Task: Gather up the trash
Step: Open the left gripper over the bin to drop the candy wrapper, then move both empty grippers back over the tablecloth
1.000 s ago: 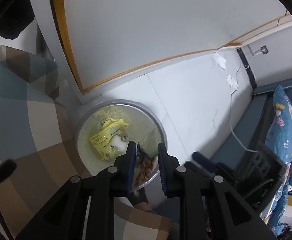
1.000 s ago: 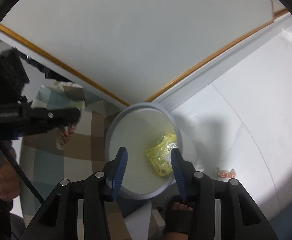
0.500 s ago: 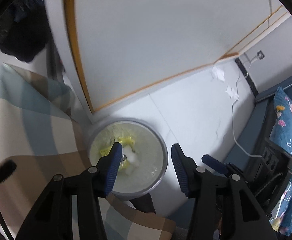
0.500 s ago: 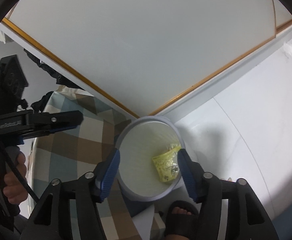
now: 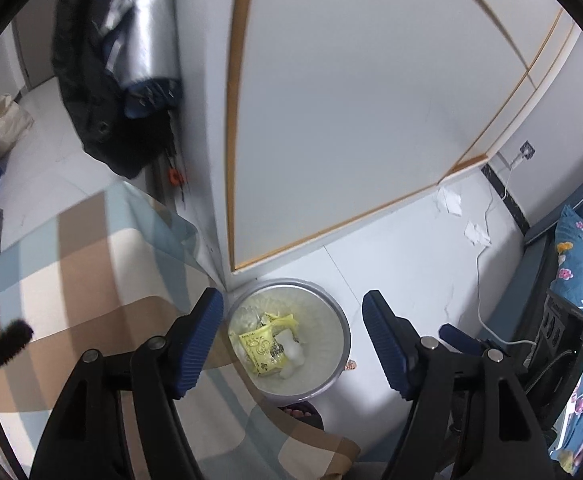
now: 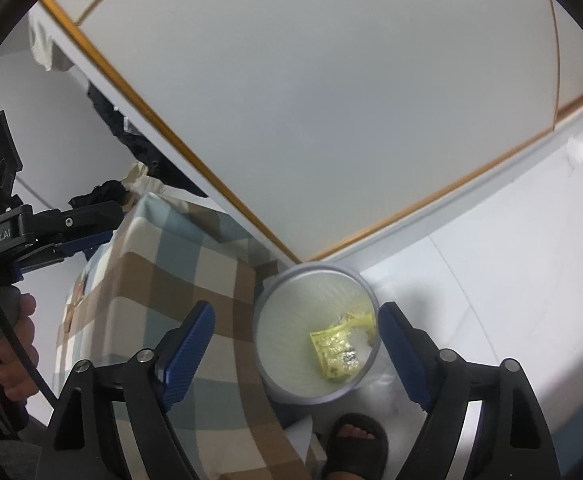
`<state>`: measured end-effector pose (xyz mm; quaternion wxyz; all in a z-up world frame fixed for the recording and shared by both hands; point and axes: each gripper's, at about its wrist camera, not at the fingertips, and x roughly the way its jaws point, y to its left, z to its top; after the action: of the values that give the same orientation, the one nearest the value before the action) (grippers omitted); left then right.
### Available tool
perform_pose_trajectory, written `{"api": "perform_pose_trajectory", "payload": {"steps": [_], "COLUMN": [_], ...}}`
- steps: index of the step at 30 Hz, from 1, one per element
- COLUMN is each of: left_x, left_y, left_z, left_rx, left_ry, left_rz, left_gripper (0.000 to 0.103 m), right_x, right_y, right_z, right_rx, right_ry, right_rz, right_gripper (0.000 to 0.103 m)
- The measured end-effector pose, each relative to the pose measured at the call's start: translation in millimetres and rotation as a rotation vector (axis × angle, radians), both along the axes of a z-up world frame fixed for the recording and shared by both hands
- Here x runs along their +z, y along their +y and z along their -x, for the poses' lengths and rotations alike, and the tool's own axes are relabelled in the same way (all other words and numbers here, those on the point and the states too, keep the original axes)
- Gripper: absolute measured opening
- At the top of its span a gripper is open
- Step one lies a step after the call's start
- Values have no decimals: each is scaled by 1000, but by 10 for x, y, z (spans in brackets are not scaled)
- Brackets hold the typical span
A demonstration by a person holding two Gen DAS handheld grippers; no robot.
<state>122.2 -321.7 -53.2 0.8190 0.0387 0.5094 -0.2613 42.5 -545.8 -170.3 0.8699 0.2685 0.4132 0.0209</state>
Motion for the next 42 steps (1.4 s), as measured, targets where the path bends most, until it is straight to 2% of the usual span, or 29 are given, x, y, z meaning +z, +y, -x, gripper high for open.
{"api": "perform_pose_trajectory", "payload": {"steps": [5, 12, 16, 20, 23, 26, 33, 36, 42], "left_x": [226, 499, 643, 801, 942, 1027, 1108, 1089, 1007], "left_y": [182, 607, 864, 1108, 1340, 1554, 2058, 2277, 2742], "left_z": [118, 323, 401, 471, 521, 554, 581, 567, 344], "left_rx": [38, 172, 222, 257, 273, 301, 387, 425, 470], "left_ry": [-63, -181, -210, -241, -275, -294, -337, -352, -312], "left_rz": [19, 23, 49, 65, 108, 118, 109, 77, 64], "left_gripper": [74, 74, 75, 81, 82, 83, 83, 83, 83], "right_x": [290, 805, 1104, 1400, 1653, 1790, 1923, 1926, 1853], "right_y": [93, 352, 473, 594, 760, 965, 1443, 1601, 2015], "right_z": [81, 250, 387, 456, 480, 454, 371, 315, 68], "right_rx": [6, 39, 22, 24, 30, 56, 116, 132, 199], "right_ry": [-39, -94, -139, -187, -232, -247, -264, -245, -211], "right_rz": [36, 104, 185, 187, 191, 193, 158, 134, 116], "right_gripper": [92, 94, 94, 94, 94, 94, 94, 94, 94]}}
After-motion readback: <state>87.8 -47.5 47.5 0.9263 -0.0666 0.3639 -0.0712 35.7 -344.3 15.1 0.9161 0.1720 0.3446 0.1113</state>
